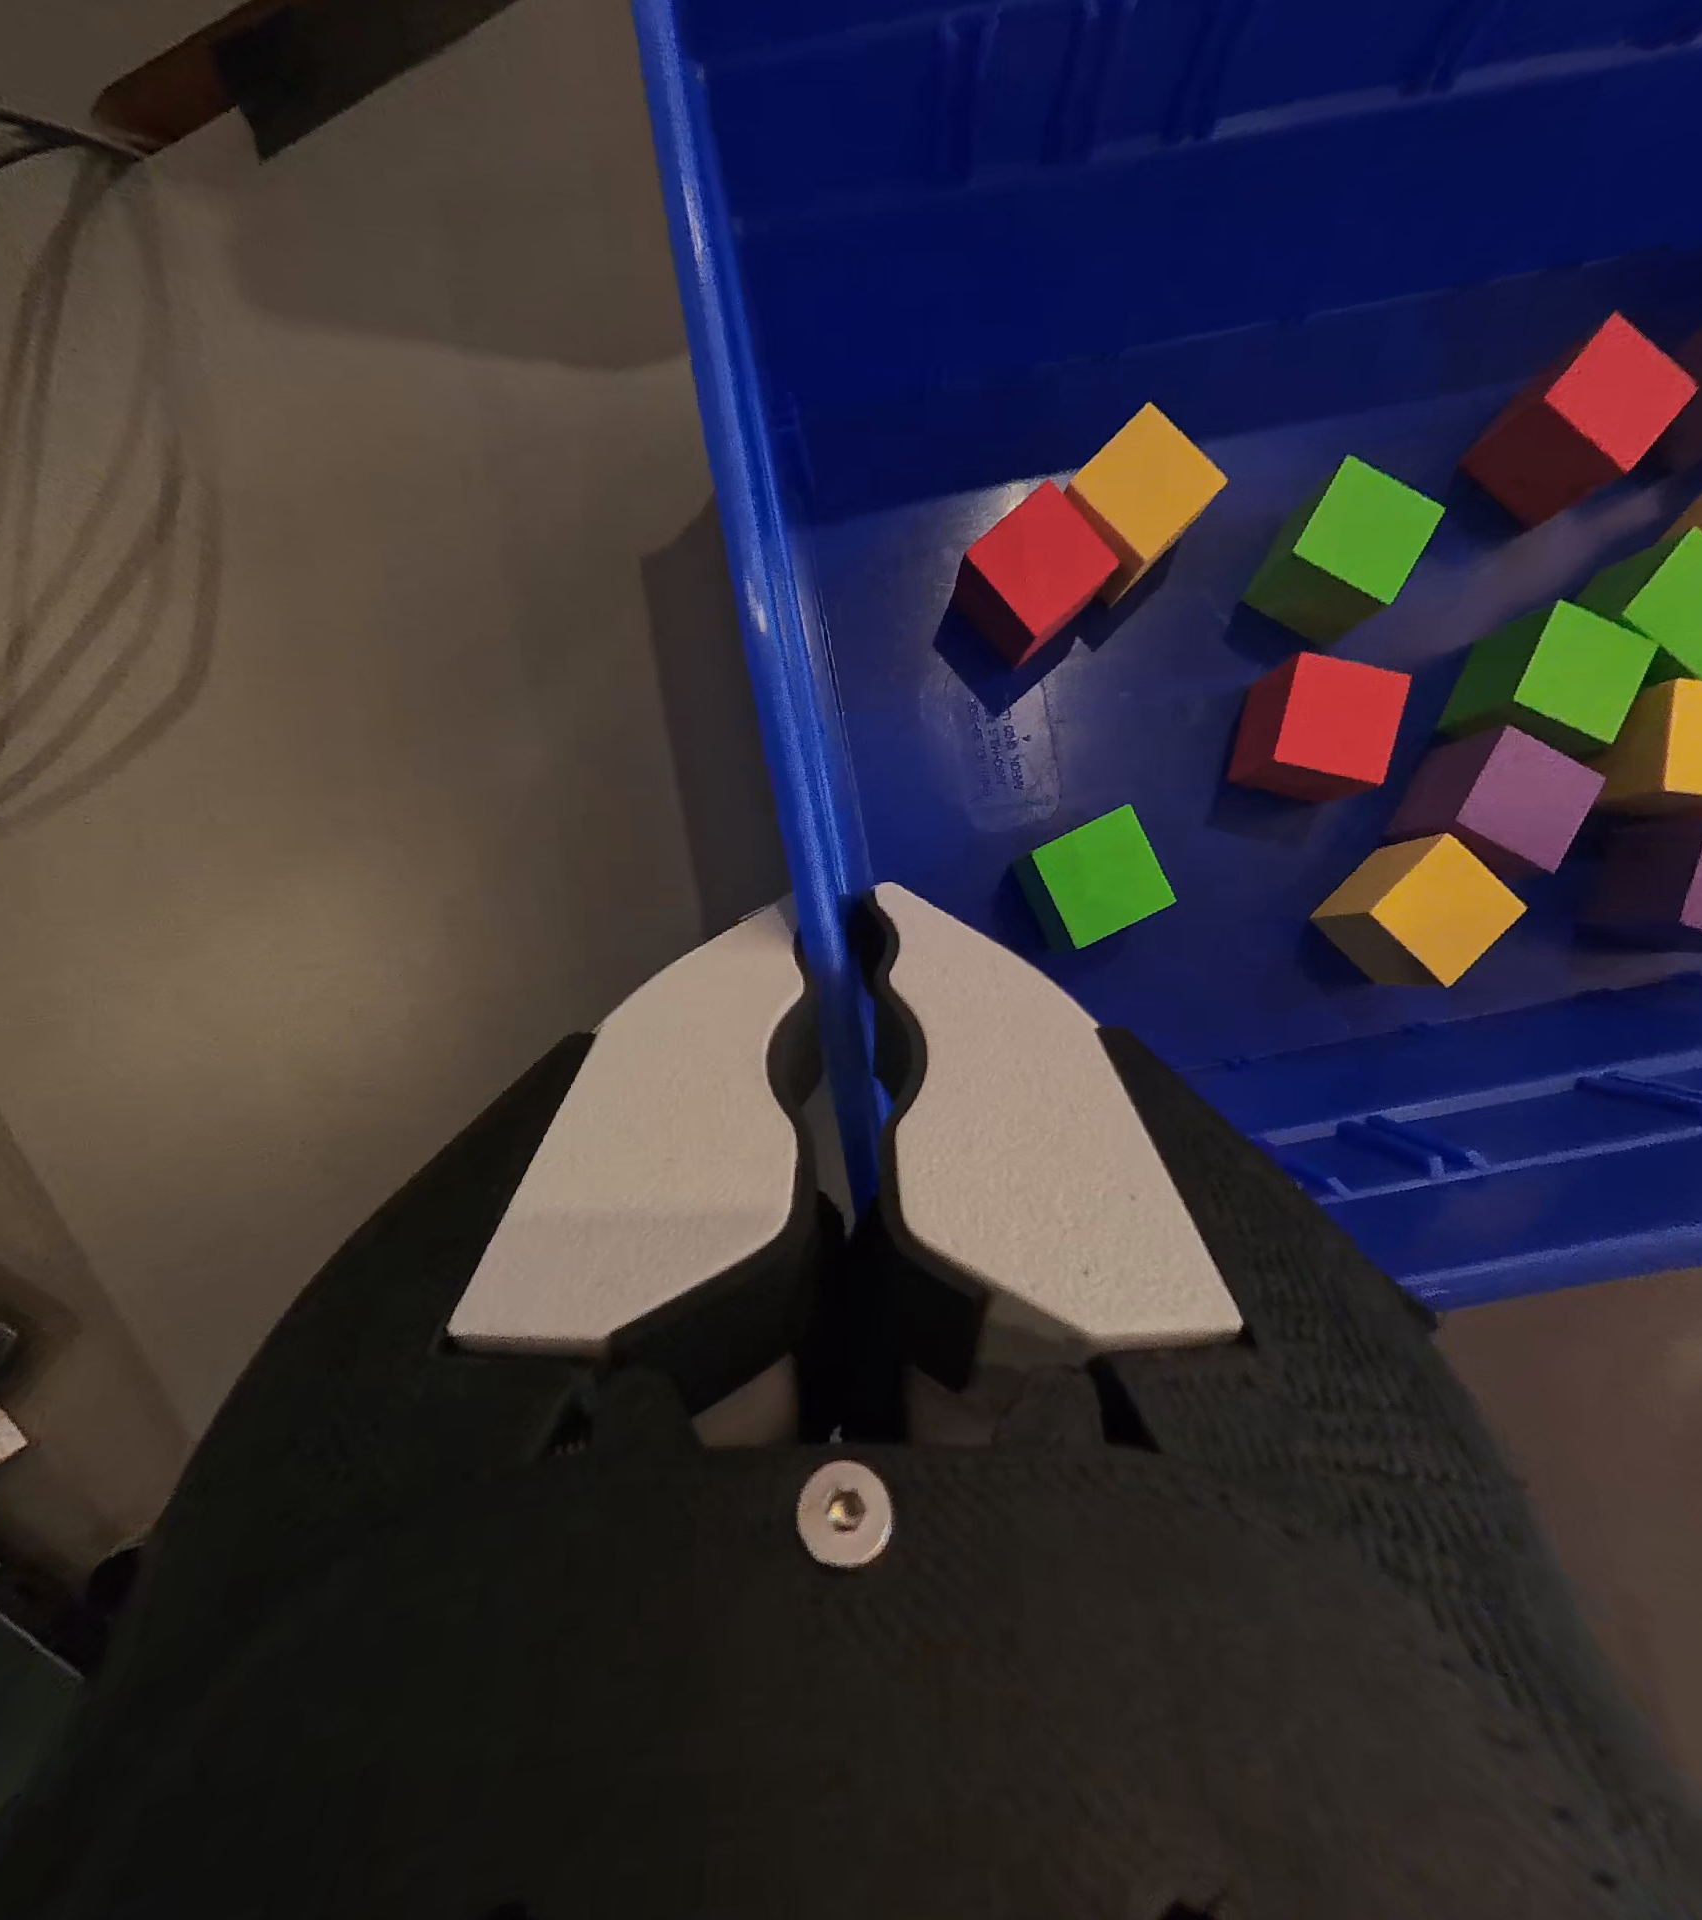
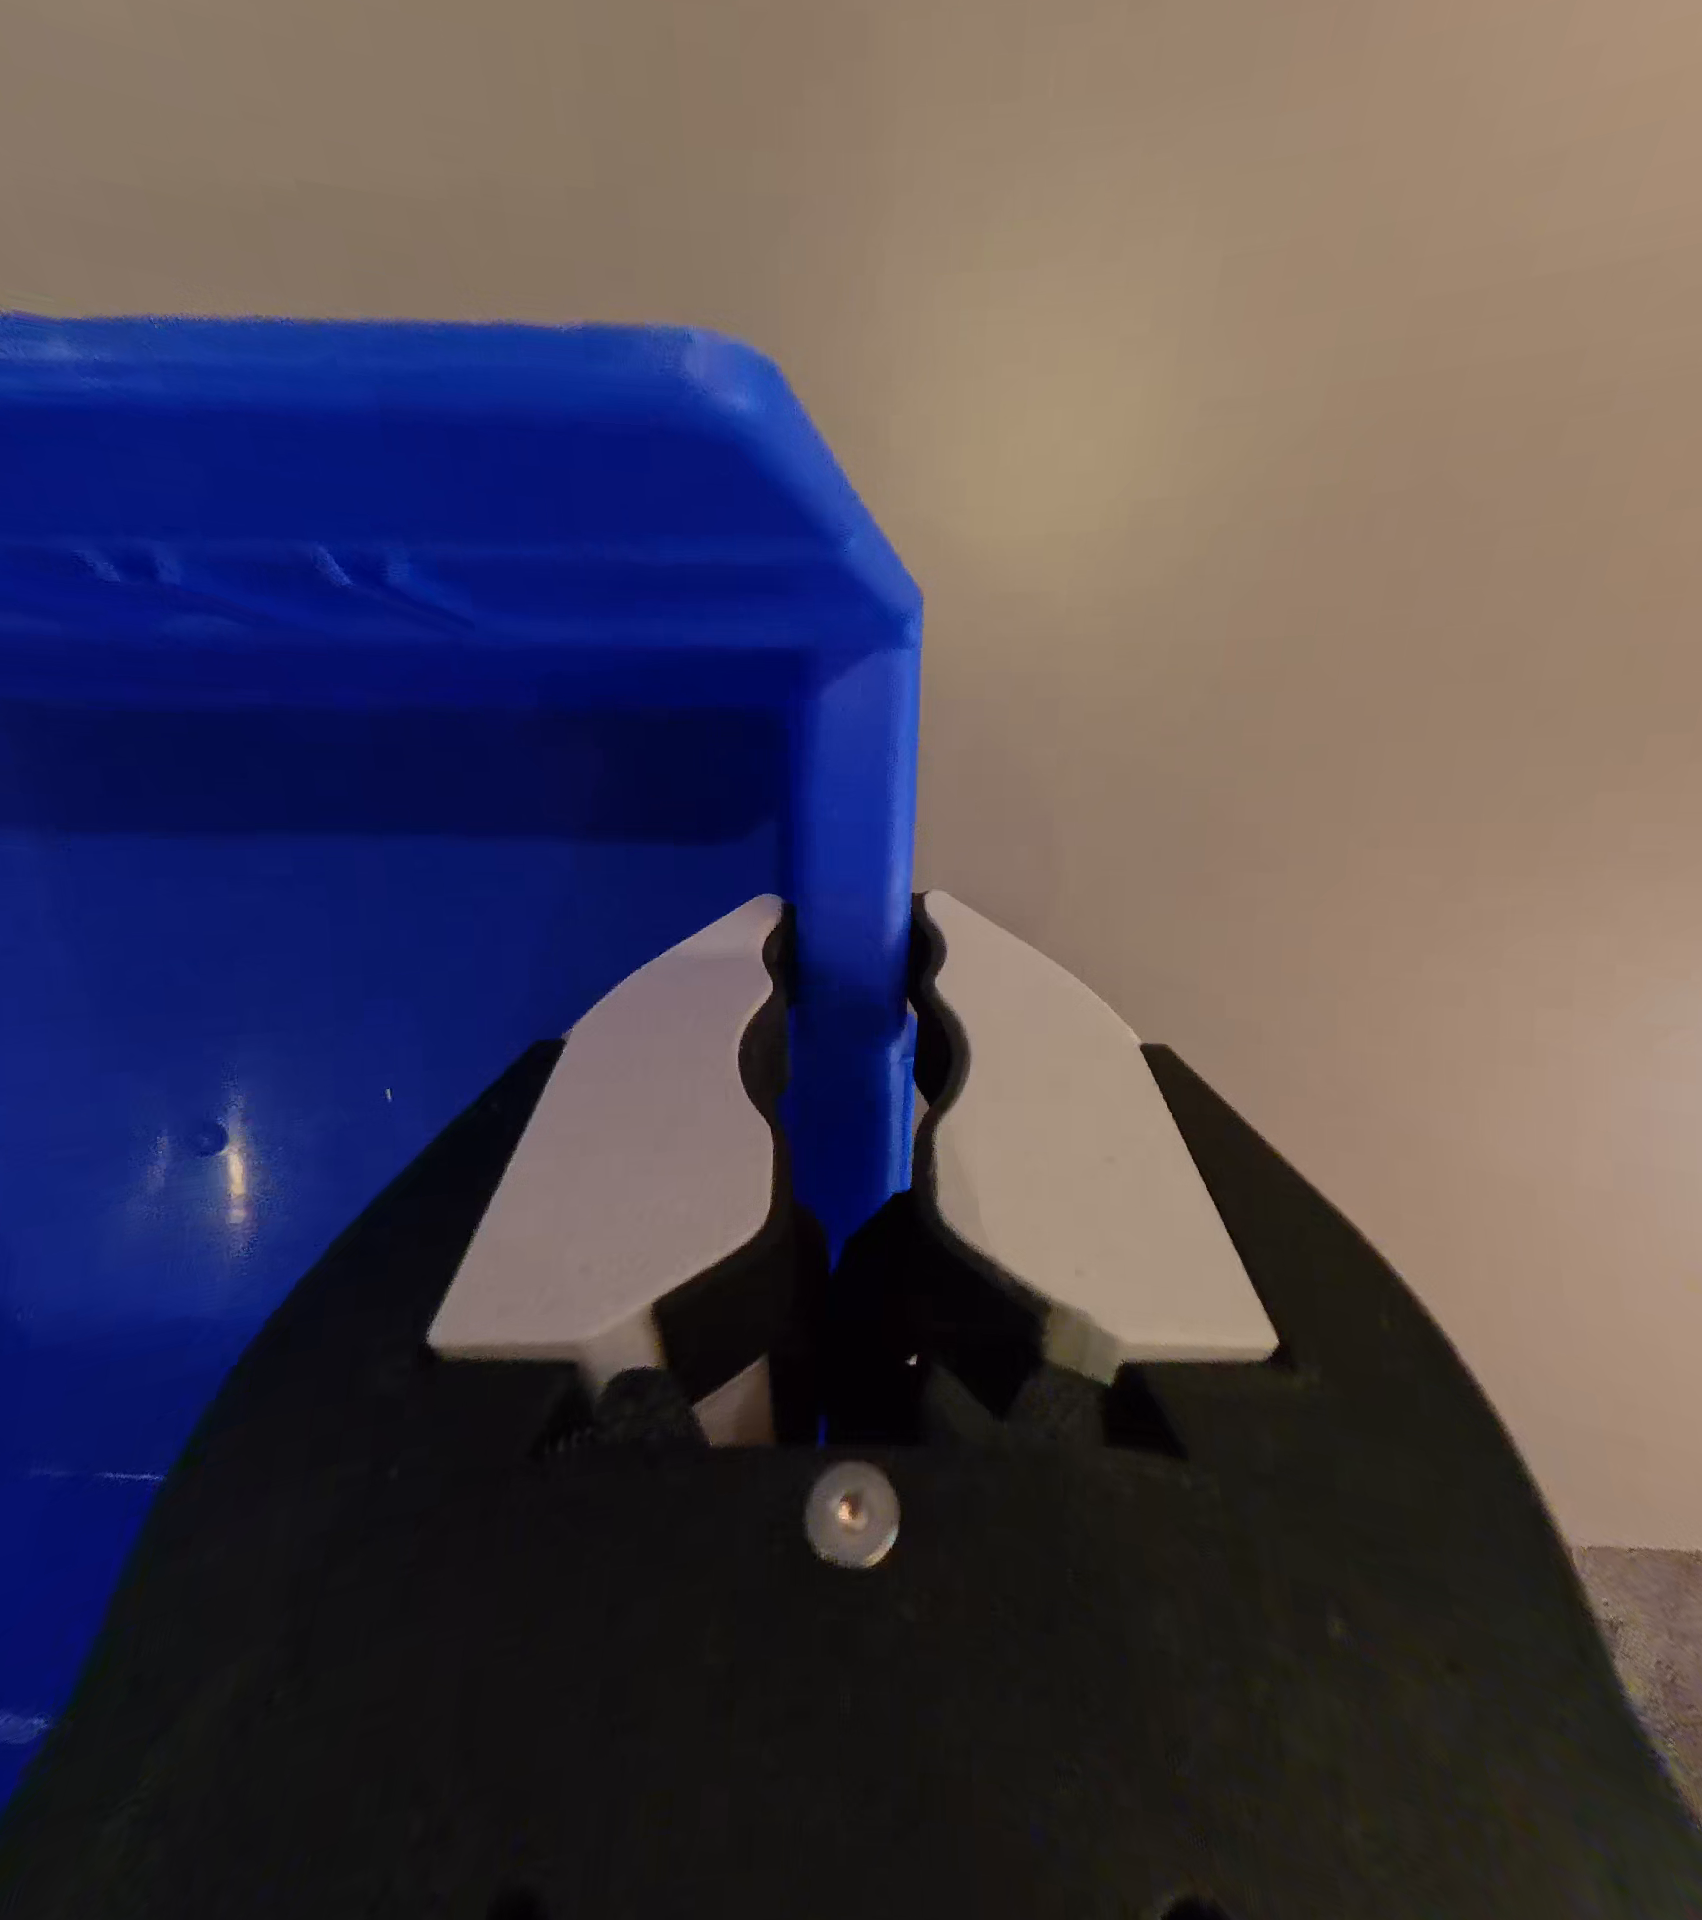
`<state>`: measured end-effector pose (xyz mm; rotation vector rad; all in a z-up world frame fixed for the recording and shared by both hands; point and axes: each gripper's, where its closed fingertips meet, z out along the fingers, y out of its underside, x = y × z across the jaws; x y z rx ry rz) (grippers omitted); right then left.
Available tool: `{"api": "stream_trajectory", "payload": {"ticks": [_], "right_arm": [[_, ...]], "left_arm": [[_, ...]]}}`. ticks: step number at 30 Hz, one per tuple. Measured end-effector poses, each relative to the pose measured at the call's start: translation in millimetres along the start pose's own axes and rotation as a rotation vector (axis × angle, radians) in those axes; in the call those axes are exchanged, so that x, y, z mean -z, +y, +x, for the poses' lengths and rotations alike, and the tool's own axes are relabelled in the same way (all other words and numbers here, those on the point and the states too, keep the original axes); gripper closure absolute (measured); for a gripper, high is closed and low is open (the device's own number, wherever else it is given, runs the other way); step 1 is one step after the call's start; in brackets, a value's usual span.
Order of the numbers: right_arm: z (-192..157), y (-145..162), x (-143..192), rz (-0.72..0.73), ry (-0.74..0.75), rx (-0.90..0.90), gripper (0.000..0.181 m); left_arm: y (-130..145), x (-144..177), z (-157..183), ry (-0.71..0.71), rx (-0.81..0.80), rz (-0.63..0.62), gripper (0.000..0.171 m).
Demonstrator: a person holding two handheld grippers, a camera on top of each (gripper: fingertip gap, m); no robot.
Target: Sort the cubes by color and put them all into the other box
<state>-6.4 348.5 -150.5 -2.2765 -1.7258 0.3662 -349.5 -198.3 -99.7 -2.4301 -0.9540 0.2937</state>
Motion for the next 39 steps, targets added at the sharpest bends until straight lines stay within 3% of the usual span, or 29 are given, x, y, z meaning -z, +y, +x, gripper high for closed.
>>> {"api": "stream_trajectory", "payload": {"ticks": [7,9,14,18,20,22,25,27,31,35,39], "right_arm": [[23,-6,0,0.024,-0.011,-0.080,0.160],[21,-10,2,0.043,-0.031,-0.075,0.144],[21,-23,21,0.072,0.016,0.037,0.122],[21,-43,66,0.141,0.147,0.227,0.121],[-3,-62,90,0.193,0.199,0.501,0.127],[-53,-74,98,0.233,0.181,0.868,0.128],[-117,-75,81,0.190,0.064,1.253,0.132],[-136,-76,64,0.093,-0.038,1.326,0.129],[-152,-87,42,-0.018,-0.122,1.394,0.130],[-163,-92,28,-0.089,-0.136,1.462,0.134],[-167,-91,10,-0.183,-0.160,1.499,0.146]], "left_arm": [[-5,-1,-8,0.057,-0.007,0.035,0.167],[-7,-1,-8,0.058,0.002,0.047,0.166],[-19,6,2,0.127,0.065,0.090,0.135],[-26,30,7,0.093,0.003,0.126,0.126],[-30,51,23,0.120,-0.081,0.154,0.131],[-34,73,53,0.194,-0.232,0.191,0.133],[-20,88,112,0.339,-0.646,0.198,0.133],[-1,80,129,0.344,-0.869,0.106,0.132],[27,60,135,0.330,-1.124,-0.109,0.133],[39,39,131,0.314,-1.289,-0.225,0.135],[42,23,124,0.303,-1.375,-0.313,0.151]]}}
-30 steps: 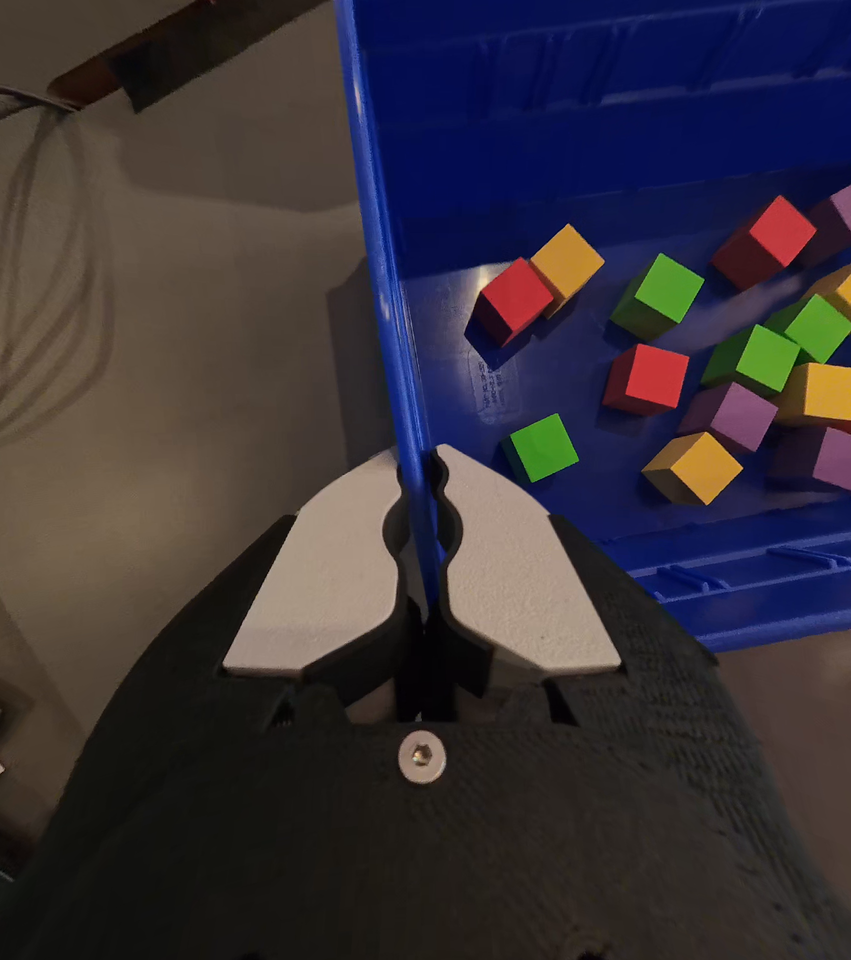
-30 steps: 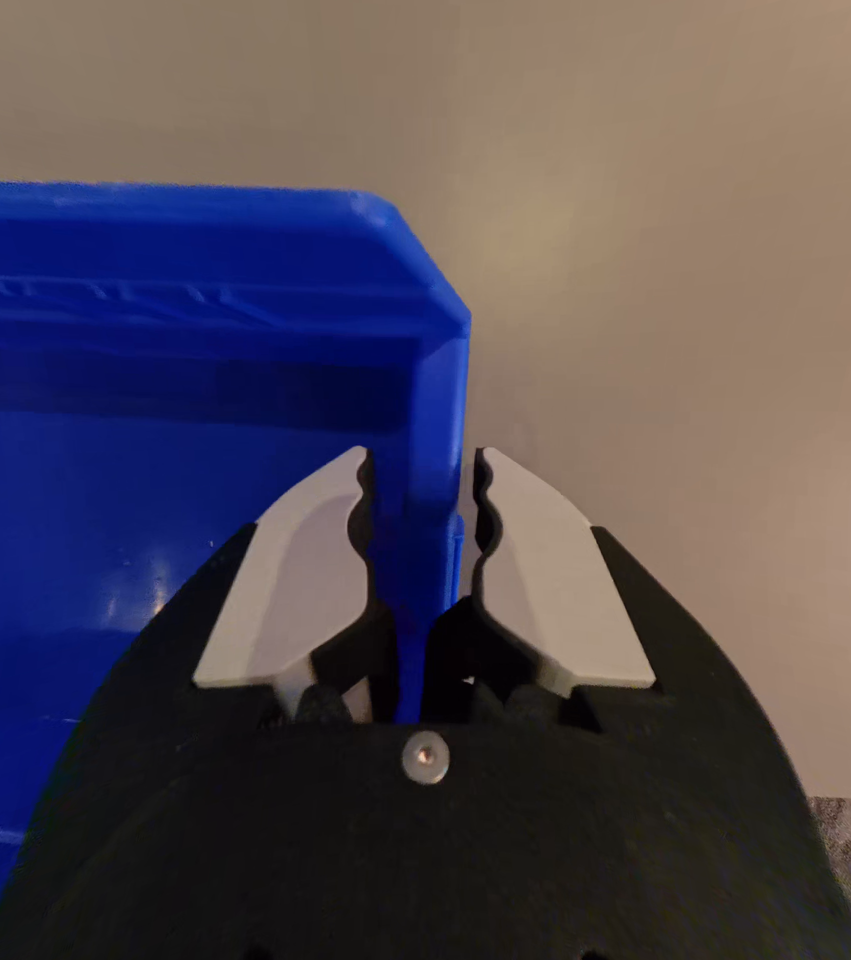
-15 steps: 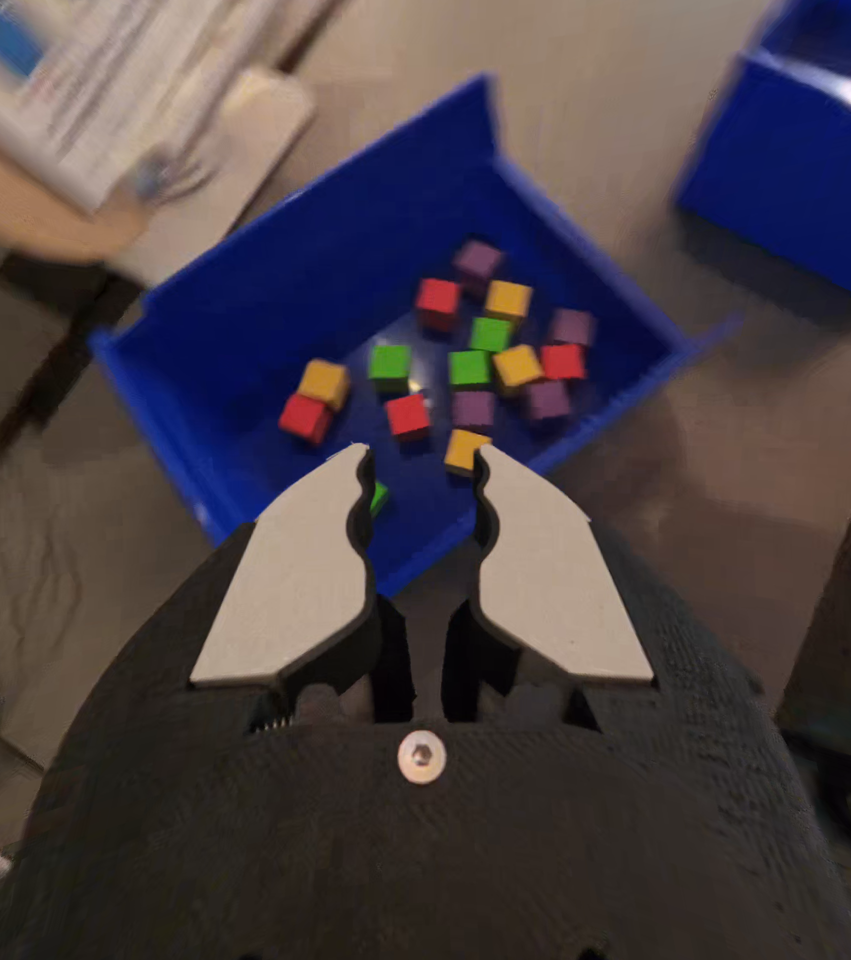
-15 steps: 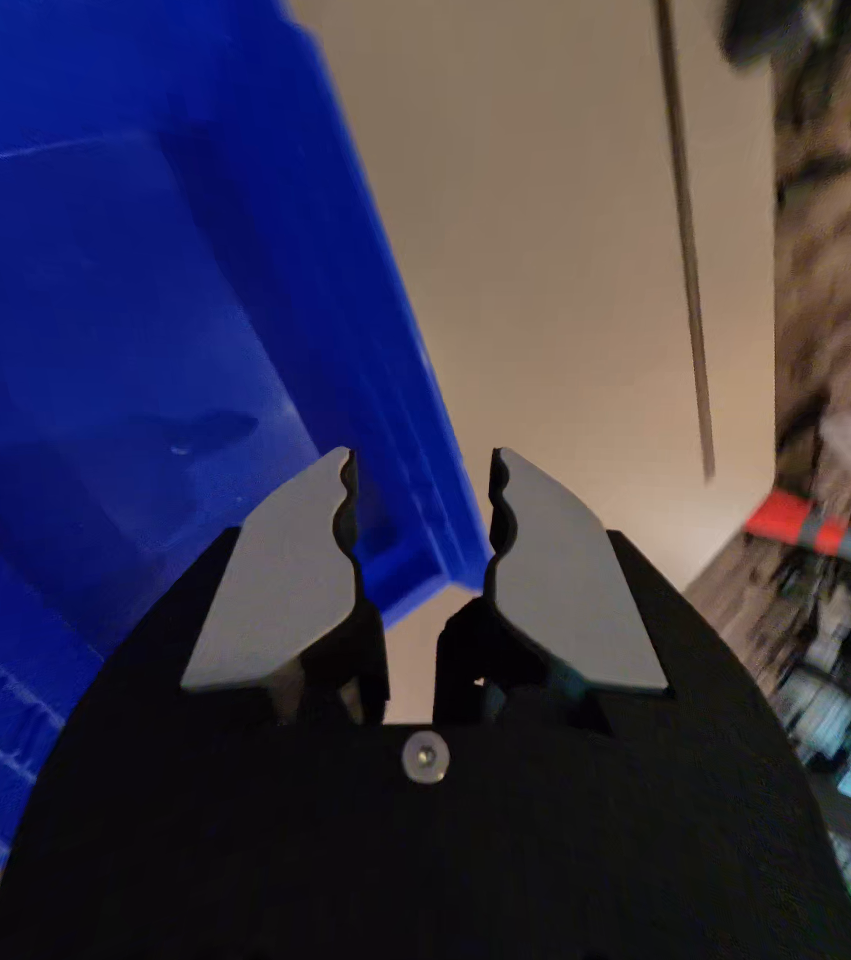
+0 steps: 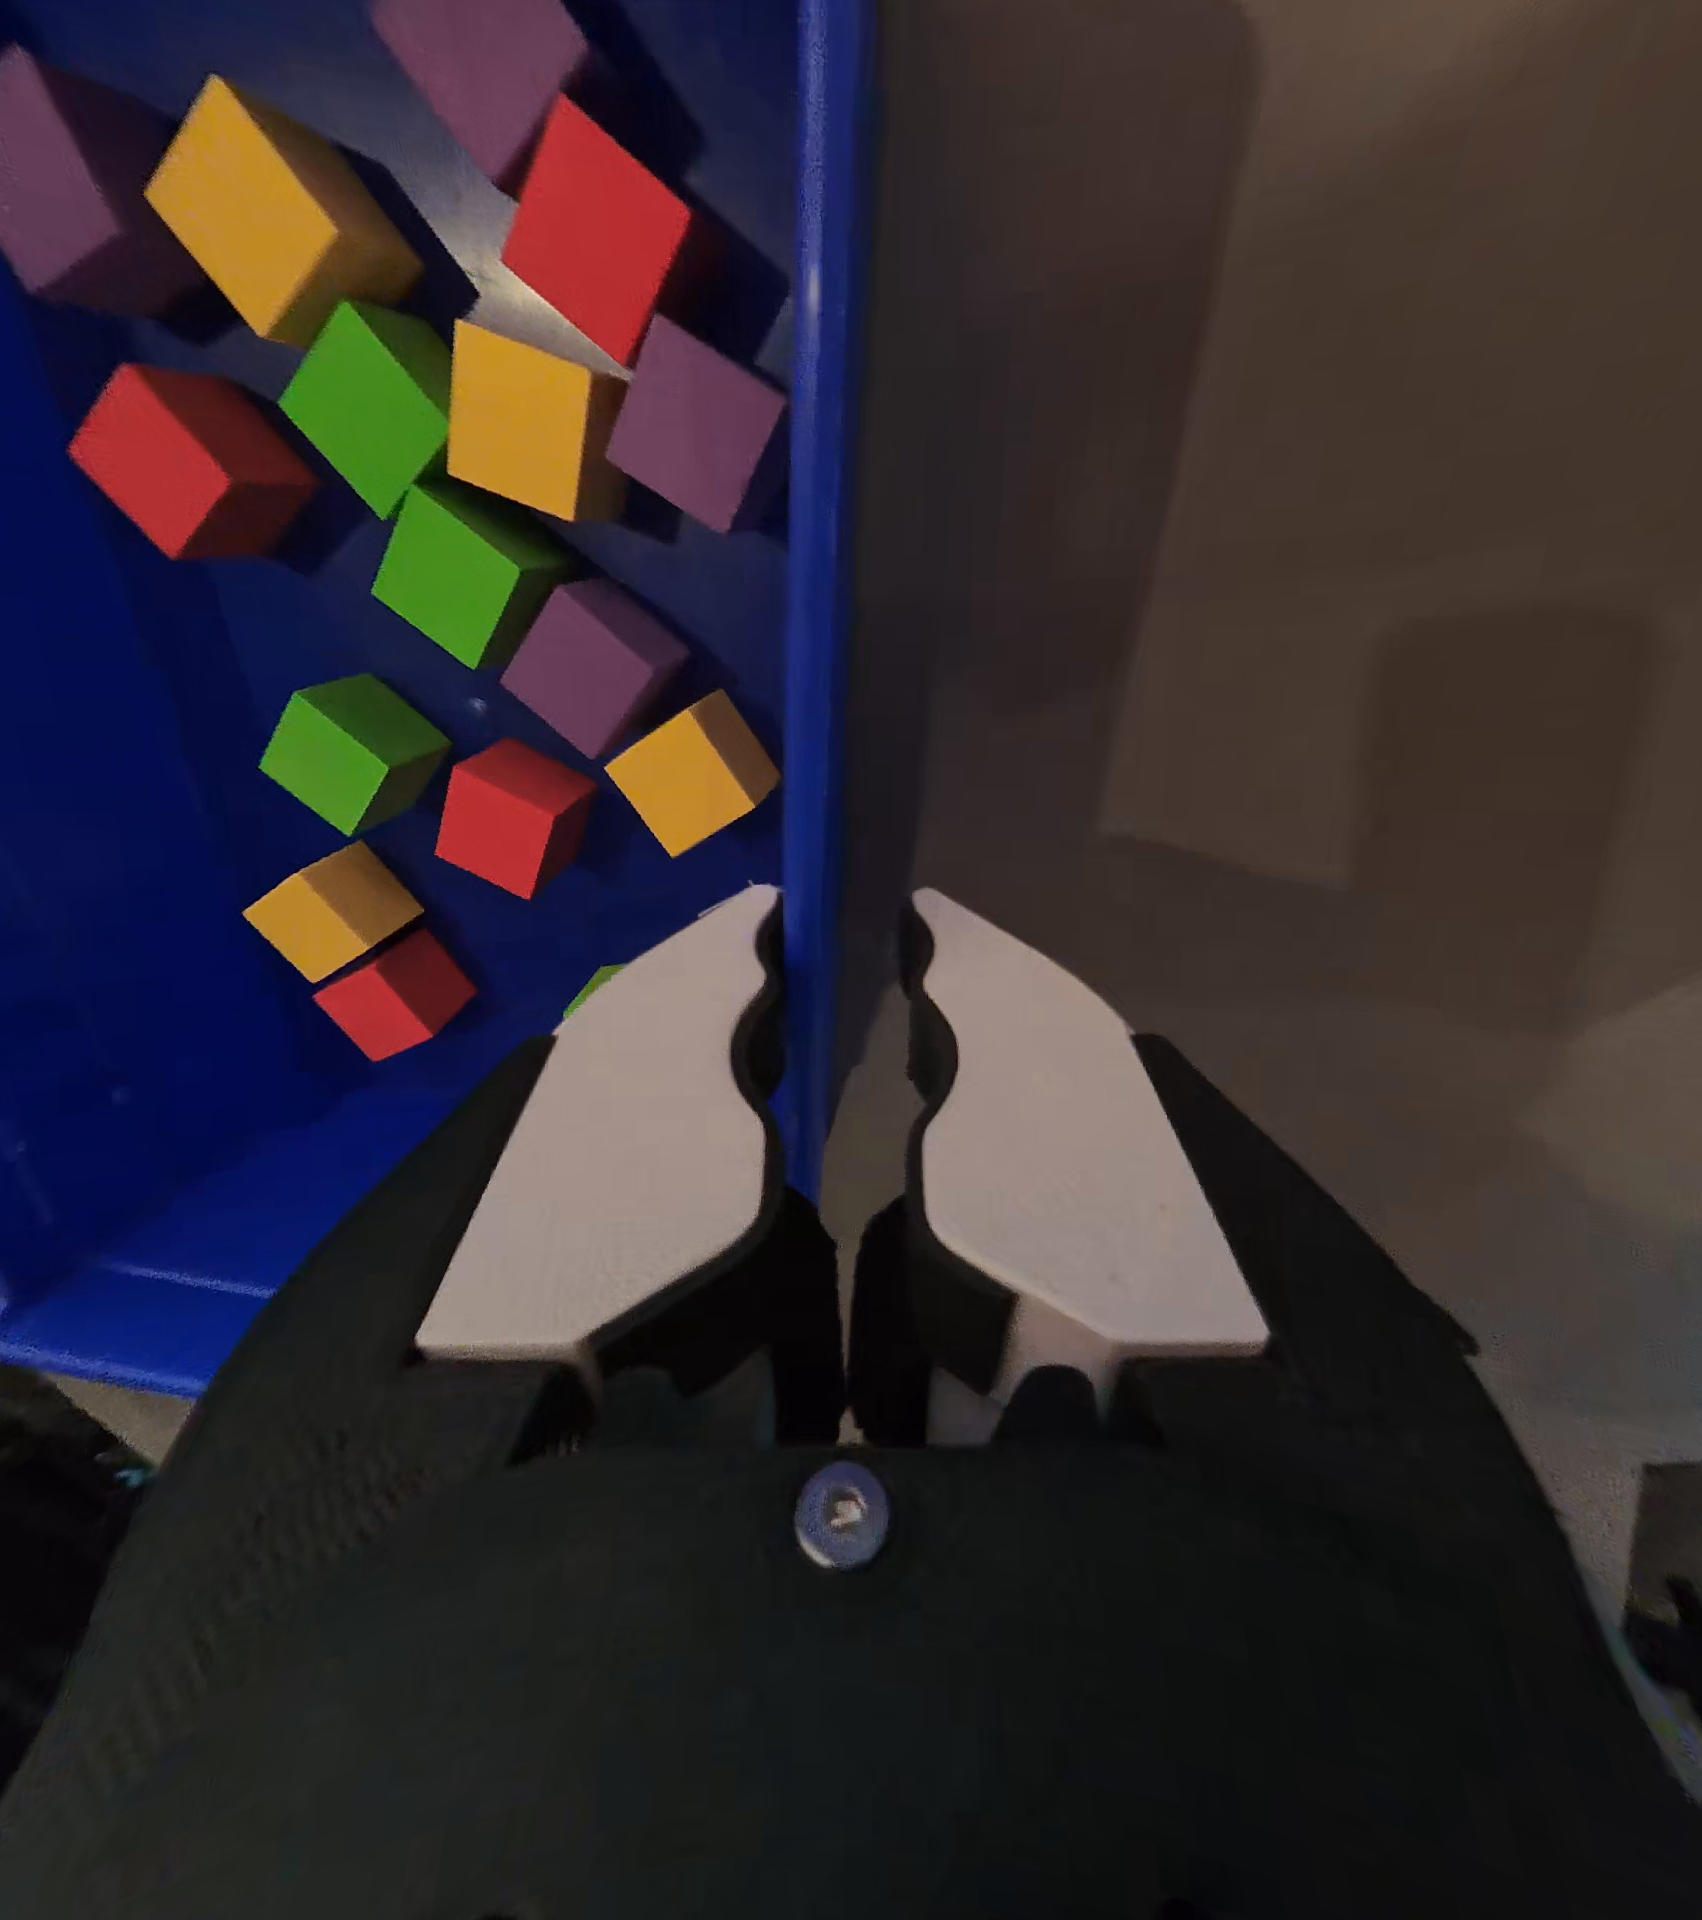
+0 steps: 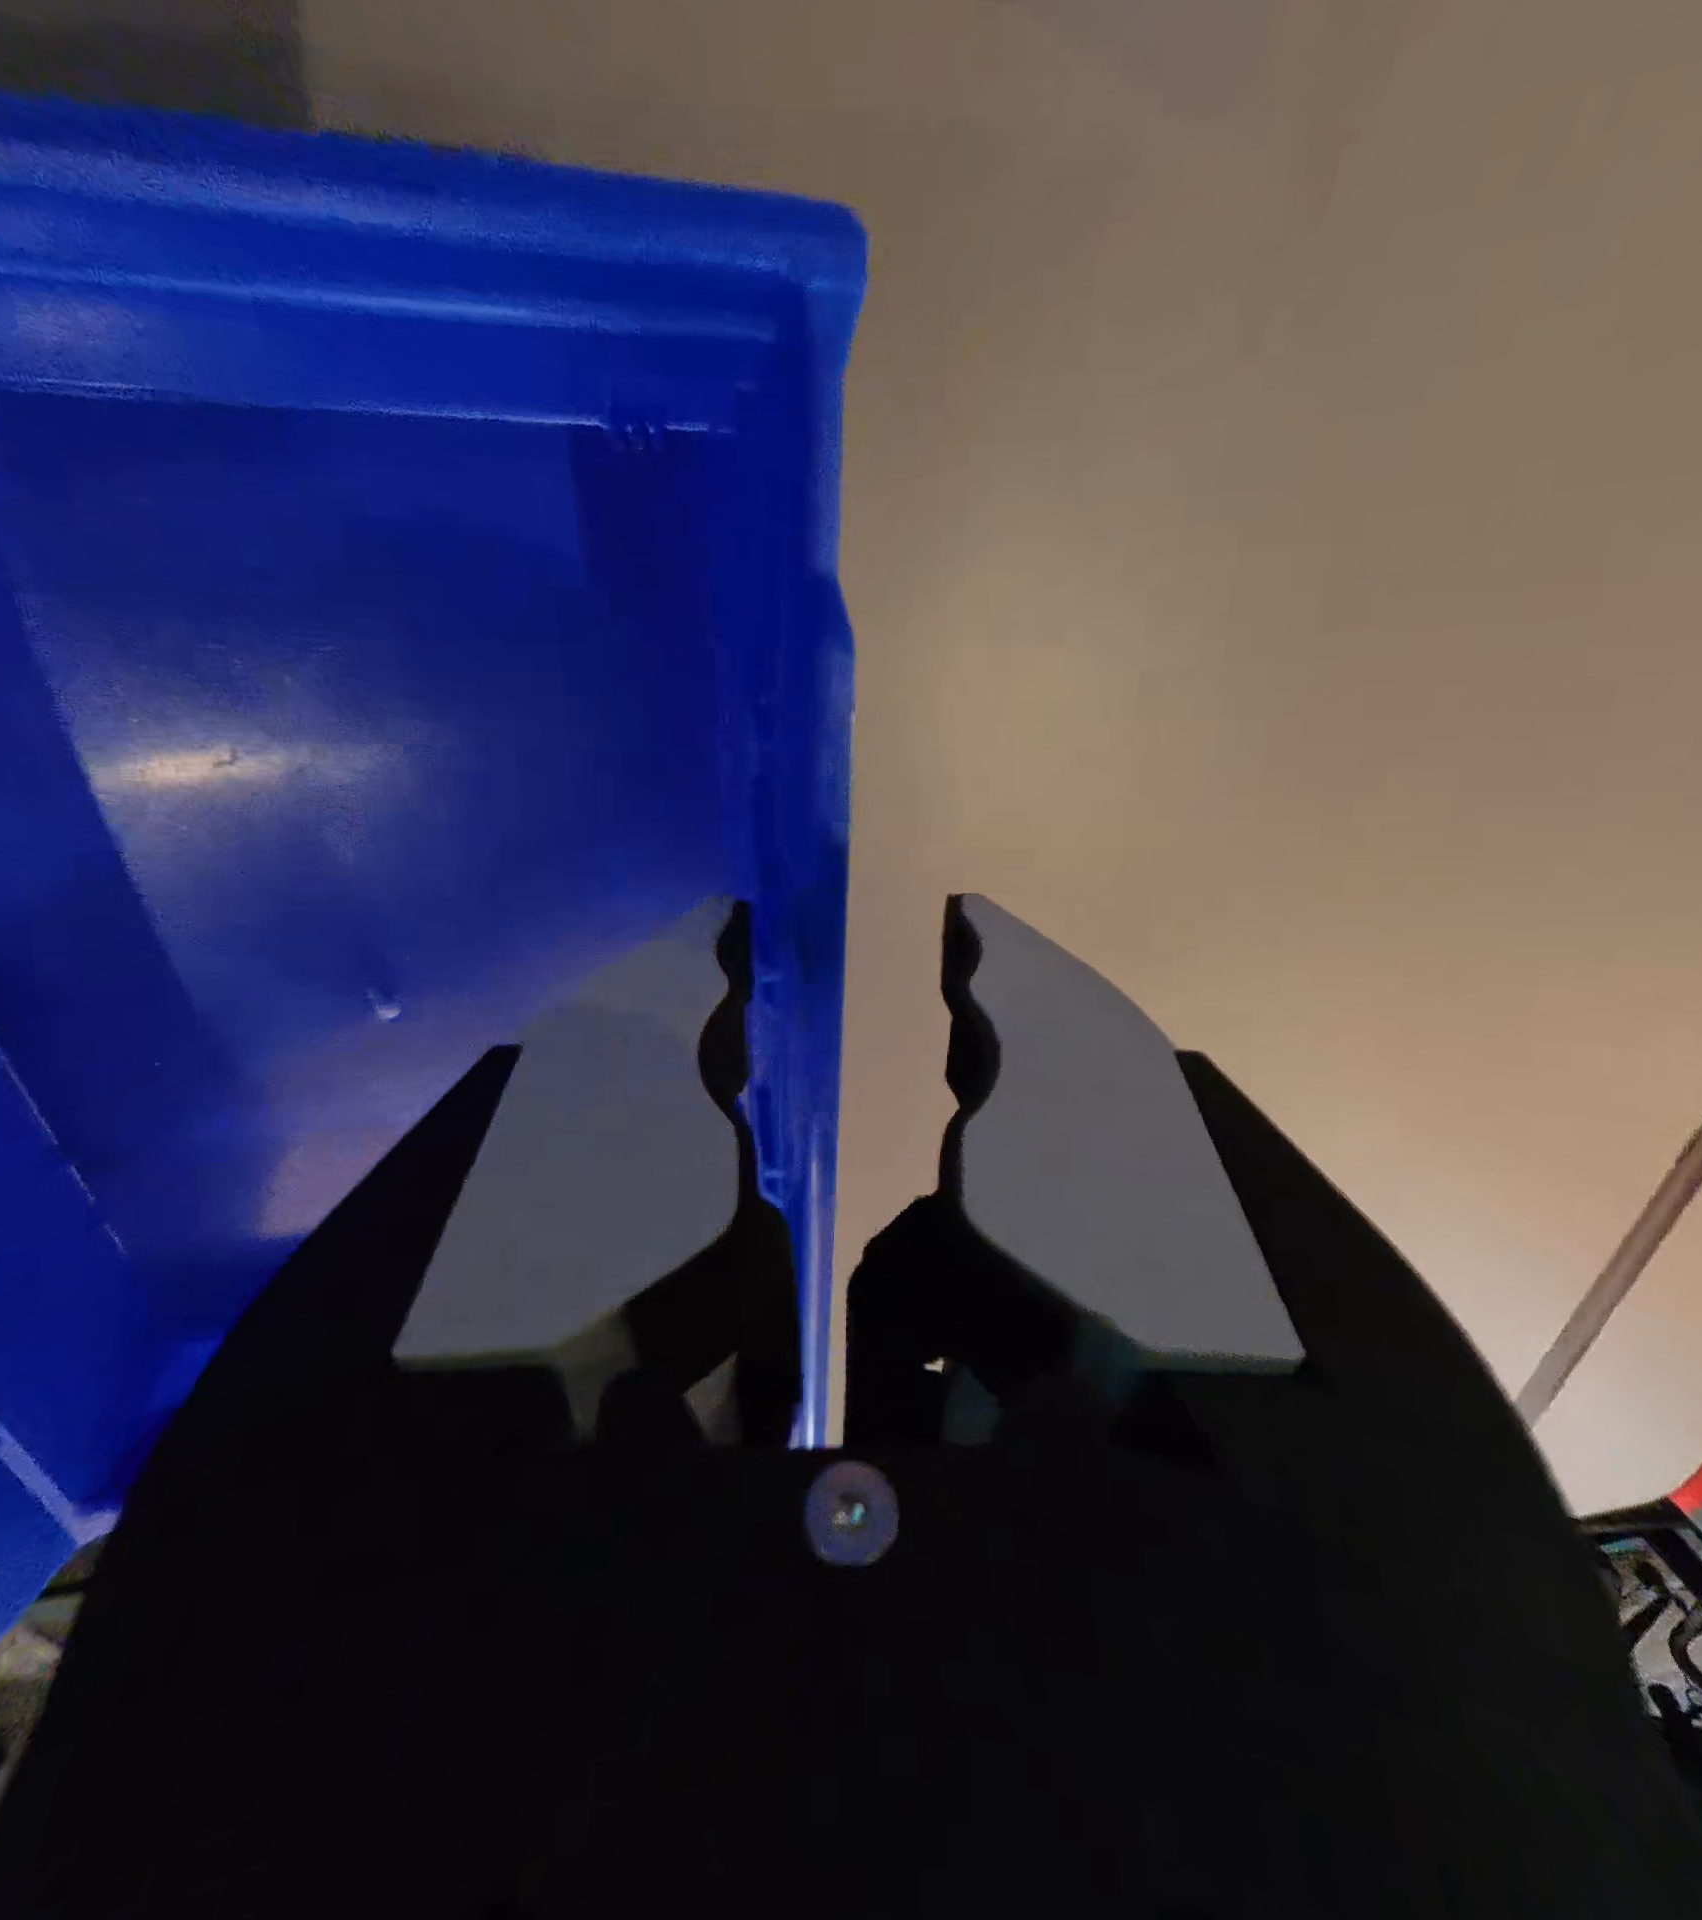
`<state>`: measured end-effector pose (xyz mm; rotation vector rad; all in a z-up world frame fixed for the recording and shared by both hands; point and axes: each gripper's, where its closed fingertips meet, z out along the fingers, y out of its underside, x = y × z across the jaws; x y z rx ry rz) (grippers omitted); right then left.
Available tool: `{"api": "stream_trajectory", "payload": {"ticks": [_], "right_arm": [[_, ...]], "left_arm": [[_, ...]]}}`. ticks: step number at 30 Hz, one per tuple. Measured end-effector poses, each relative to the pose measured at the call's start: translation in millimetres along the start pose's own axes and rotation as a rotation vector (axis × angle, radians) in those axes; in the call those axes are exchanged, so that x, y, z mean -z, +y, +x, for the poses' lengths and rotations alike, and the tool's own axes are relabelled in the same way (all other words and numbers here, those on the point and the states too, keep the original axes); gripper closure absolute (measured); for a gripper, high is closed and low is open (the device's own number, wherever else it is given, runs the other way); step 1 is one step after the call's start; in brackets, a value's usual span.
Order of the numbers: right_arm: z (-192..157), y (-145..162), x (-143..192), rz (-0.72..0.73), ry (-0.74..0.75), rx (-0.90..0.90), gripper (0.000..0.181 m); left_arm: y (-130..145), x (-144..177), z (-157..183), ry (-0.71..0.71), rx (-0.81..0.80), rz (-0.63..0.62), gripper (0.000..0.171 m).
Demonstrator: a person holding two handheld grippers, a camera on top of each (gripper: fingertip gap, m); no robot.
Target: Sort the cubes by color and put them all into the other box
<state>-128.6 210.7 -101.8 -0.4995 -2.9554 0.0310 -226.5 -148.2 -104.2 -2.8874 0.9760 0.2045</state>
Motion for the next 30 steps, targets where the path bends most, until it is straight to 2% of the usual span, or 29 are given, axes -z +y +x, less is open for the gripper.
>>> {"api": "stream_trajectory", "payload": {"ticks": [2,4,7,11,19,24,27,28,30], "right_arm": [[-3,-1,-5,-0.010,-0.077,-0.003,0.156],[-3,-4,-6,0.004,-0.132,-0.045,0.173],[5,-1,-7,0.012,-0.159,-0.120,0.175],[20,14,-8,0.016,-0.152,-0.244,0.175],[58,61,-11,0.006,-0.233,-0.790,0.176],[72,85,-12,0.026,-0.221,-1.044,0.175],[76,89,-12,0.068,-0.212,-1.095,0.174],[76,88,-11,0.084,-0.205,-1.089,0.170],[79,83,-6,0.122,-0.202,-1.088,0.150]], "left_arm": [[2,-5,-6,-0.007,-0.036,-0.029,0.164],[2,-6,-6,0.033,-0.050,-0.046,0.165],[3,-5,-6,0.034,-0.098,-0.062,0.166],[10,-4,-1,0.034,-0.175,-0.100,0.165],[29,3,31,0.040,-0.401,-0.110,0.166],[36,4,39,0.034,-0.375,-0.069,0.167],[37,3,38,0.023,-0.336,-0.051,0.165],[37,3,36,0.010,-0.313,-0.049,0.160],[36,4,30,-0.026,-0.261,-0.032,0.143]]}}
